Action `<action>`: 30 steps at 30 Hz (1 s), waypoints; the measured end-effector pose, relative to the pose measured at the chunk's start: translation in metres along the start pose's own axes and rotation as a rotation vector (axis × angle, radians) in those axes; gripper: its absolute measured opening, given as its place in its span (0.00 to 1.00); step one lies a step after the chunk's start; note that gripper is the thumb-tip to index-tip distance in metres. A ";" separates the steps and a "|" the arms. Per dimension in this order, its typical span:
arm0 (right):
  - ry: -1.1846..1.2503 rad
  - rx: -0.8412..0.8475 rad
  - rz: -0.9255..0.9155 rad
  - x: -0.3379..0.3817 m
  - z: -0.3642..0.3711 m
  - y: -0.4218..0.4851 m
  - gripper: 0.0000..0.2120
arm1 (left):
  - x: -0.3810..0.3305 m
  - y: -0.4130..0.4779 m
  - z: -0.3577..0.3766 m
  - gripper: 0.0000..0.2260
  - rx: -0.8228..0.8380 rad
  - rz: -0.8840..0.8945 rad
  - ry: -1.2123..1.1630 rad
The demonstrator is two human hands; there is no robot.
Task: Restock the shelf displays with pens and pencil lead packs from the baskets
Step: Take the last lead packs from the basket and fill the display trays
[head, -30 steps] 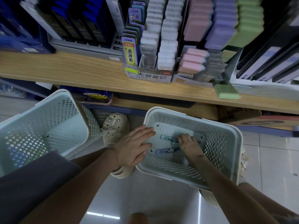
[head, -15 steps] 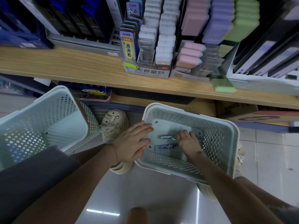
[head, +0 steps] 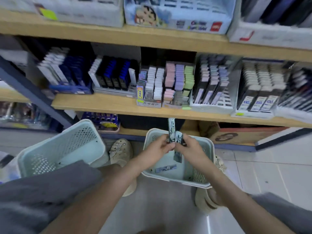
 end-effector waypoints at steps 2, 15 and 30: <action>0.135 0.046 -0.011 0.027 -0.001 -0.016 0.12 | -0.024 -0.015 -0.003 0.15 0.021 0.033 -0.092; 0.395 0.151 -0.147 0.151 -0.004 -0.059 0.12 | -0.130 -0.100 -0.069 0.08 0.022 0.178 -0.030; 0.648 0.069 -0.364 0.240 -0.018 -0.054 0.09 | -0.196 -0.120 -0.099 0.13 -0.146 0.369 0.106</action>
Point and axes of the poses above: each hand's wrist, its own y-axis towards the middle knuckle, its own z-axis out of the palm, x = y × z, the point moved 4 cm from there along y, towards the middle knuckle, and after that the axes turned 4 degrees about y, right-handed, at the moved point
